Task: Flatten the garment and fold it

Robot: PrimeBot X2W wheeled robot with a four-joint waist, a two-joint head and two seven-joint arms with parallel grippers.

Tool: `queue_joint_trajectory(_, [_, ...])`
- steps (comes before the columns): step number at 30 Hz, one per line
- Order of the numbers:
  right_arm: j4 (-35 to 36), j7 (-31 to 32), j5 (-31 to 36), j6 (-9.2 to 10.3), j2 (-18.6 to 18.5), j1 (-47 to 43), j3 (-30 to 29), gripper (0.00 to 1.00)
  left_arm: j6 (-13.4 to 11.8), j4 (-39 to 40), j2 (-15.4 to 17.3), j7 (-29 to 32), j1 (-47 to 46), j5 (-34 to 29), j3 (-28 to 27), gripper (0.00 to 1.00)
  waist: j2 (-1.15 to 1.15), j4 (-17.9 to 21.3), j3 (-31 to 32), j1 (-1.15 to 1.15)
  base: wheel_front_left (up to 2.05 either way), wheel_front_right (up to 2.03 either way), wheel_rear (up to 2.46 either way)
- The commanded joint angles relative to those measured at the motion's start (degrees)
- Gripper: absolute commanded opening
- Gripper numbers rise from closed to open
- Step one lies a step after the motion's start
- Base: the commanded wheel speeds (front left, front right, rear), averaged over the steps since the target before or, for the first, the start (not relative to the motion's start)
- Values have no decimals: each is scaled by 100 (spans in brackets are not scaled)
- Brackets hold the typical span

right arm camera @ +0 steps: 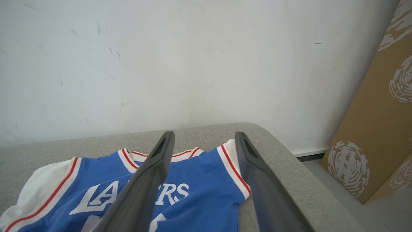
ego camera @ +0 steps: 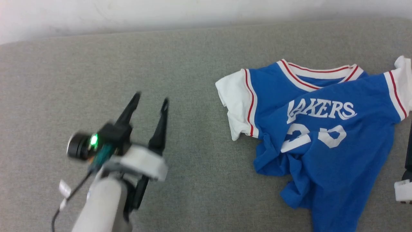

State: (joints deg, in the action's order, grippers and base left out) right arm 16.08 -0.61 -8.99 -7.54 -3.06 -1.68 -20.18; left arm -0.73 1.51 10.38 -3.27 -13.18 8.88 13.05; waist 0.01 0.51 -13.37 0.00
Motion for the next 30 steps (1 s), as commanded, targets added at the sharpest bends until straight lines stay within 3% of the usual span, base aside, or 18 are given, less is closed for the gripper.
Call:
queue_joint_trajectory(1, [50, -19, 8, 5, 17, 111, 10, 100, 83, -72, -2, 170, -327, -58, 84, 100, -1, 88, -230, 0, 0, 0, 0])
queue_joint_trajectory(7, [119, 0, -49, 5, 17, 286, 100, 100, 512, -915, -164, 1392, -1717, -73, 608, 100, -1, 169, -578, 0, 0, 0, 0])
queue_joint_trajectory(11, [119, 30, -92, 5, 18, 366, 193, 100, 604, -1521, -380, 2096, -2338, 75, 806, 100, -1, 251, -814, 0, 0, 0, 0])
queue_joint_trajectory(17, [29, -2, -138, 5, 18, 495, 311, 100, 665, -2173, -558, 2481, -3004, 109, 1114, 100, -1, 380, -1142, 0, 0, 0, 0])
queue_joint_trajectory(22, [-80, -39, -165, 5, 18, 580, 404, 100, 670, -2590, -625, 2618, -3267, 152, 1257, 100, -1, 474, -1311, 0, 0, 0, 0])
queue_joint_trajectory(29, [-266, -131, -202, 5, 18, 678, 503, 100, 331, -3250, -662, 3266, -3404, 140, 1301, 100, -1, 613, -1414, 0, 0, 0, 0])
queue_joint_trajectory(30, [-287, -141, -207, 5, 18, 683, 503, 100, 299, -3267, -666, 3266, -3409, 157, 1292, 0, -1, 622, -1413, 0, 0, 0, 0])
